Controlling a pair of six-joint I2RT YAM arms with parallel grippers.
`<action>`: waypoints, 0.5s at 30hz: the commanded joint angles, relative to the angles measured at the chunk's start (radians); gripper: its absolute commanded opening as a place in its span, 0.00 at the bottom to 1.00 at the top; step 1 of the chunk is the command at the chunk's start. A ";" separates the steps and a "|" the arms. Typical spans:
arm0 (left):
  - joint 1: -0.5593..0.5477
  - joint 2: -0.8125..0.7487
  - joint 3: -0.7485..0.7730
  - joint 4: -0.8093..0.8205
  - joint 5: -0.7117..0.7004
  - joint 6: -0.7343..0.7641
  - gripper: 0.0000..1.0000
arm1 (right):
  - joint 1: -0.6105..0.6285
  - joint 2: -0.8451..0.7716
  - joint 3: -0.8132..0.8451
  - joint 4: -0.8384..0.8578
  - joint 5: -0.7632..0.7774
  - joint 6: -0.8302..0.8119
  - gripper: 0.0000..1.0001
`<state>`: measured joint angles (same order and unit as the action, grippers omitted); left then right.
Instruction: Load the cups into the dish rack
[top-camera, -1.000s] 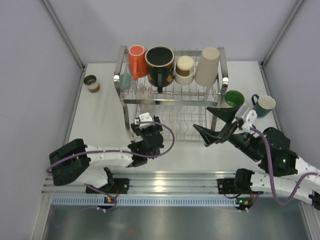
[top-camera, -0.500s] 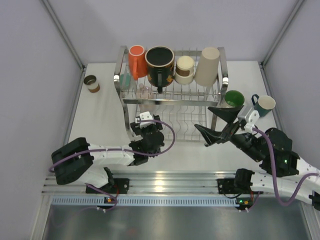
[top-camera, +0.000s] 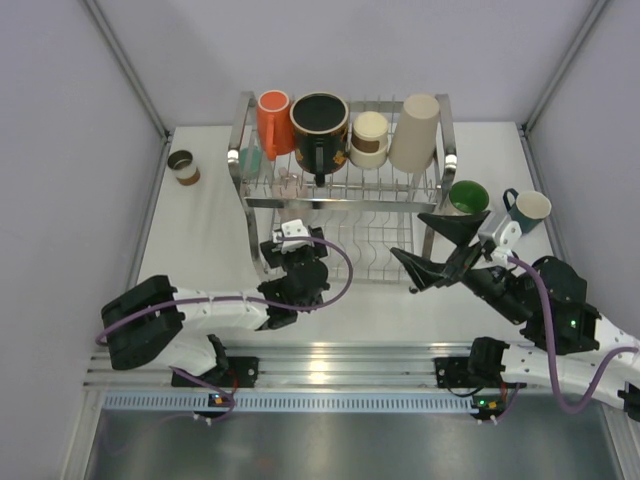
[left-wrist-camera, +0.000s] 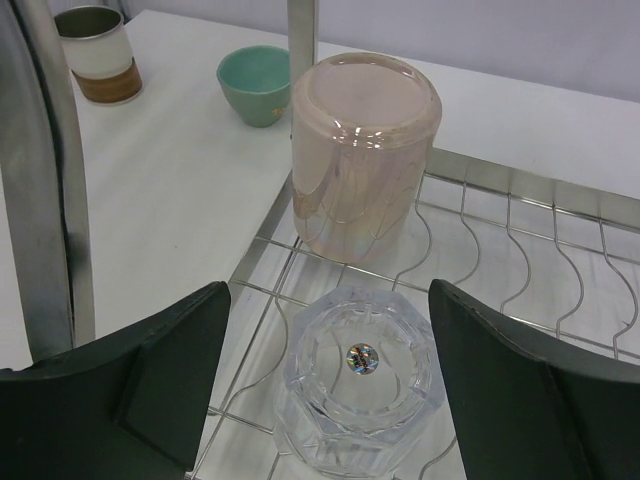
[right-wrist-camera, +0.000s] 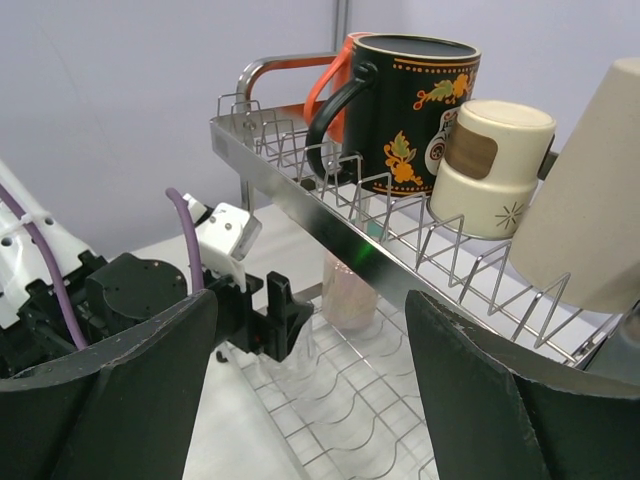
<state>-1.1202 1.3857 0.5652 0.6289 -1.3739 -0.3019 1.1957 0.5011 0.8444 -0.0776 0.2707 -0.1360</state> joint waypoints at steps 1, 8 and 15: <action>-0.007 -0.056 0.021 0.040 -0.016 0.055 0.86 | 0.002 -0.003 0.001 -0.011 0.021 -0.013 0.76; -0.075 -0.129 0.012 -0.018 -0.062 0.098 0.85 | 0.002 0.013 -0.001 -0.008 0.038 -0.017 0.77; -0.223 -0.123 -0.013 -0.044 -0.126 0.083 0.76 | 0.004 0.017 -0.001 -0.019 0.032 0.010 0.77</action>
<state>-1.2984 1.2655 0.5632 0.5999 -1.4460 -0.2127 1.1957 0.5259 0.8440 -0.1009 0.2878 -0.1379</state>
